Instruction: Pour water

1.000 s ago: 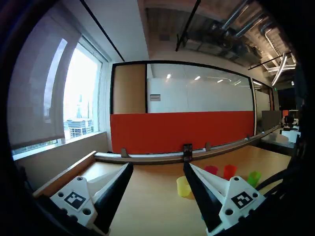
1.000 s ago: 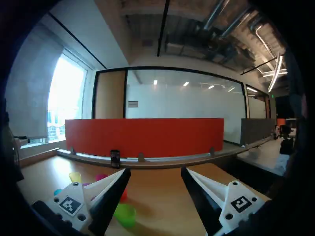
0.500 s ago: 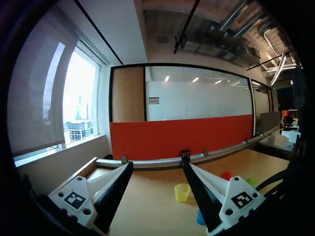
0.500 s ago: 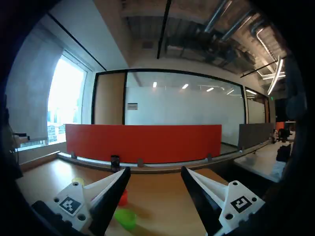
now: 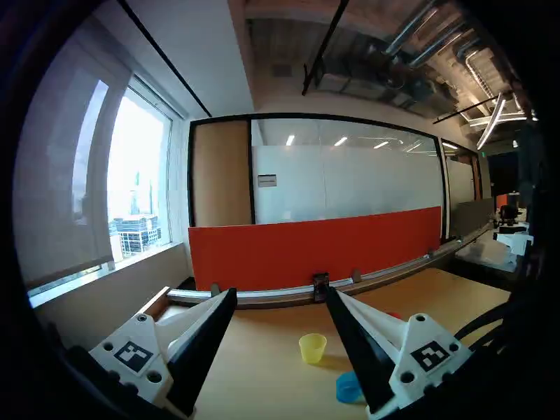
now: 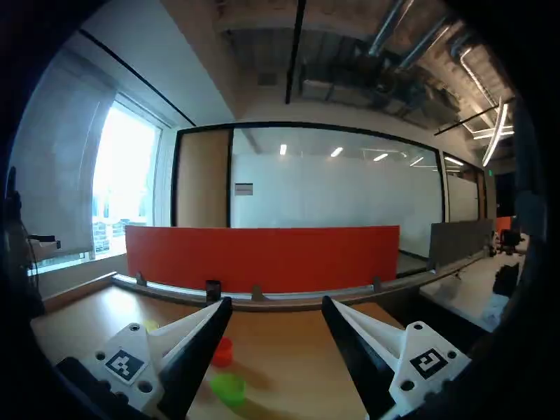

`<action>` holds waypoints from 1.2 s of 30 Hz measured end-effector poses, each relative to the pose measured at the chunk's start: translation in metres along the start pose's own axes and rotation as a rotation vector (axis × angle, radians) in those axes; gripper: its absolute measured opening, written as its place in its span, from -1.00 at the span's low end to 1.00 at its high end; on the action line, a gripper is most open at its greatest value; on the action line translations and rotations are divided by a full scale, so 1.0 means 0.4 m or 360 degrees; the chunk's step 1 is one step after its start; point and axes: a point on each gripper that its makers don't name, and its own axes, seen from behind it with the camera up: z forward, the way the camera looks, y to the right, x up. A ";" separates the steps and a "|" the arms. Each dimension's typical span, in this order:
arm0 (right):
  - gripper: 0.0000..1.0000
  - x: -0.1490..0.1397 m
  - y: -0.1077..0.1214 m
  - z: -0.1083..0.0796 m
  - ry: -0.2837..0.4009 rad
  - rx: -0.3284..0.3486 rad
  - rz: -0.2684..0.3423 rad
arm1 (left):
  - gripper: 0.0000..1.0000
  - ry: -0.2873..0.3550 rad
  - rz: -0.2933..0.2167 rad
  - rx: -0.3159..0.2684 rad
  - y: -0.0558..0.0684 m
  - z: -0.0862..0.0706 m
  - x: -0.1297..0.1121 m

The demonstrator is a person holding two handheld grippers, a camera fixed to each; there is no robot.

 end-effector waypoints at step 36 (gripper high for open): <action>0.99 0.051 0.121 0.088 -0.0200 0.0424 -0.0029 | 0.88 -0.0085 0.0102 0.0130 0.100 0.052 0.016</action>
